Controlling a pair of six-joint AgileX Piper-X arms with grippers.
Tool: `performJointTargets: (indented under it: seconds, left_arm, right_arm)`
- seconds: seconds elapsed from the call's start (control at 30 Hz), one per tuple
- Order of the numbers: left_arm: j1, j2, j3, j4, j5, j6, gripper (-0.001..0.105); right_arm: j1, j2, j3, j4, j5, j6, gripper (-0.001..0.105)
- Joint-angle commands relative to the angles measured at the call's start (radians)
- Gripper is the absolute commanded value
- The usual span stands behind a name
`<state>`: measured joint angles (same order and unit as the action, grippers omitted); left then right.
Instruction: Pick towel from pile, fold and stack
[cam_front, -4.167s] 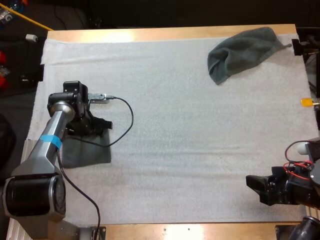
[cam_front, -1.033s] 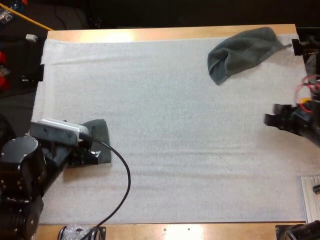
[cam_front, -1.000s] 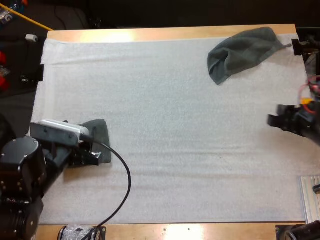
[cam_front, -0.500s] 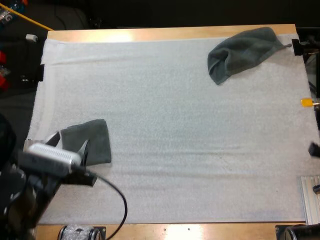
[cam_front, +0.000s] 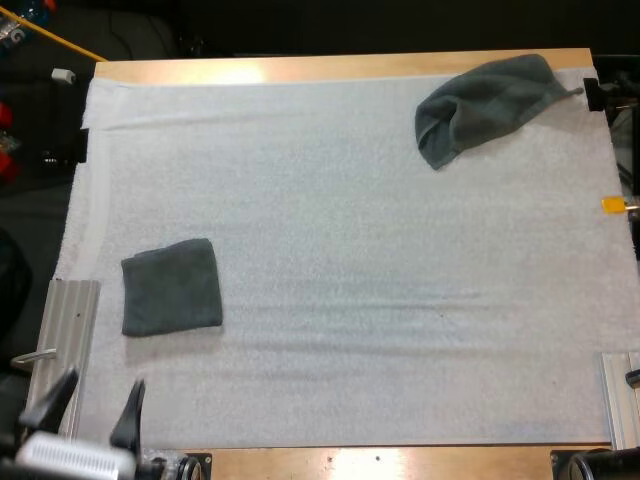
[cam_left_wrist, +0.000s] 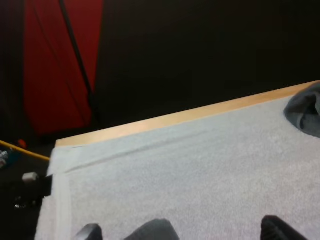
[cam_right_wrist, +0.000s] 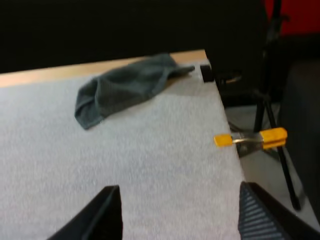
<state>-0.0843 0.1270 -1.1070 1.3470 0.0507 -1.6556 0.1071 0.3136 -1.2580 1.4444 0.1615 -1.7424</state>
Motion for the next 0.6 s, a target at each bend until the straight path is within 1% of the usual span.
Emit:
performJointTargets:
  seconds: [0.0,0.13,0.2,0.4,0.57]
  left_arm:
    - [-0.005,-0.032,-0.005,0.029,-0.01,0.0,0.061]
    - [-0.005,-0.108,-0.005,0.067,-0.01,0.0,0.061]
    - [-0.005,-0.151,-0.006,0.094,-0.01,0.0,0.061]
    - [-0.005,-0.241,-0.006,0.178,-0.01,0.0,0.061]
    - [-0.002,-0.286,-0.011,0.211,-0.01,0.0,0.061]
  right_arm:
    - [-0.004,-0.025,-0.007,0.004,-0.002,-0.01,0.05]
    - [-0.004,-0.083,-0.008,0.004,-0.002,-0.001,0.05]
    - [-0.004,-0.113,-0.008,0.009,-0.008,0.021,0.05]
    - [-0.004,-0.186,-0.01,0.011,-0.05,0.022,0.05]
    - [-0.004,-0.253,-0.012,0.011,-0.053,0.015,0.05]
